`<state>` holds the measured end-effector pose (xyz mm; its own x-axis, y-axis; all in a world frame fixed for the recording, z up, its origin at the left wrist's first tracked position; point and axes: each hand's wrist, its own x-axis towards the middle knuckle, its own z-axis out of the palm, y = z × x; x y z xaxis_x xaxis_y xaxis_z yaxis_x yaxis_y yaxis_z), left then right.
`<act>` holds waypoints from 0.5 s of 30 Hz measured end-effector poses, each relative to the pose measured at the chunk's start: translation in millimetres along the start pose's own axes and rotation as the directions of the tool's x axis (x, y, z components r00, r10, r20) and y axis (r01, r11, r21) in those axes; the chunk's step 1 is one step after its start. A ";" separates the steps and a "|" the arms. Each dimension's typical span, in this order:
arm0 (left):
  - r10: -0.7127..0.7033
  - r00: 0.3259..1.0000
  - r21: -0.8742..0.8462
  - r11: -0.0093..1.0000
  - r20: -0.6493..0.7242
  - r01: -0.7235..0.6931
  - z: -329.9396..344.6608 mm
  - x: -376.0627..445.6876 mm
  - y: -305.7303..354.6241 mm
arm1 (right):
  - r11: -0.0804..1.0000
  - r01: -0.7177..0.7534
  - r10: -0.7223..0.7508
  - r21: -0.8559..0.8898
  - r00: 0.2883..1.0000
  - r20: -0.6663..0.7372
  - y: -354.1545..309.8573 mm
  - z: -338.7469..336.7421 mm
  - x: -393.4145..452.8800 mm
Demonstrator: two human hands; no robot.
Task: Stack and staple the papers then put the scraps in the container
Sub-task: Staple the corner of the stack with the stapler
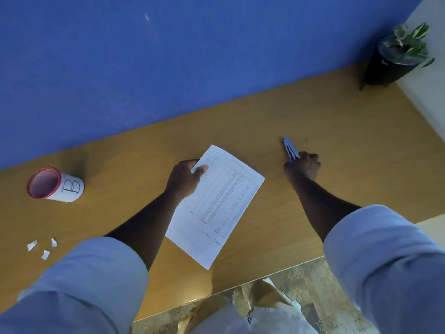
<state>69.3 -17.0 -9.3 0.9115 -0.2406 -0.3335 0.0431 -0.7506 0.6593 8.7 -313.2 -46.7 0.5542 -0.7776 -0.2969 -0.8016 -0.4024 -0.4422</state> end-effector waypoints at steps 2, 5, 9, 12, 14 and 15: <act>-0.002 1.000 -0.002 1.000 0.009 0.002 3.1 0.8 -1.7 | 1.000 0.000 0.000 -0.005 1.000 0.002 -0.4 1.9 1.4; 0.002 1.000 -0.003 1.000 0.019 -0.002 6.2 1.3 -2.6 | 1.000 -0.002 0.002 0.006 1.000 0.007 -0.7 5.1 4.5; 0.011 1.000 0.011 1.000 0.023 -0.012 7.1 1.5 -2.8 | 1.000 0.006 -0.006 0.028 1.000 -0.007 1.6 9.1 7.0; 0.029 0.999 0.018 0.999 0.037 -0.030 7.3 1.6 -4.1 | 0.998 0.013 -0.011 0.066 0.999 -0.032 1.0 9.2 2.6; 0.032 0.999 0.013 0.999 0.043 -0.033 6.8 2.7 -5.3 | 0.994 0.037 -0.029 0.107 0.997 -0.071 -2.2 9.2 -3.4; 0.033 0.998 0.013 0.999 0.046 -0.034 6.5 3.1 -5.9 | 0.989 0.052 -0.040 0.141 0.996 -0.085 -4.3 9.9 -6.8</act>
<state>69.2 -17.3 -18.6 0.8926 -0.2935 -0.3422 0.0068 -0.7501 0.6613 10.7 -301.4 -51.1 0.5647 -0.7991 -0.2062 -0.7323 -0.3700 -0.5717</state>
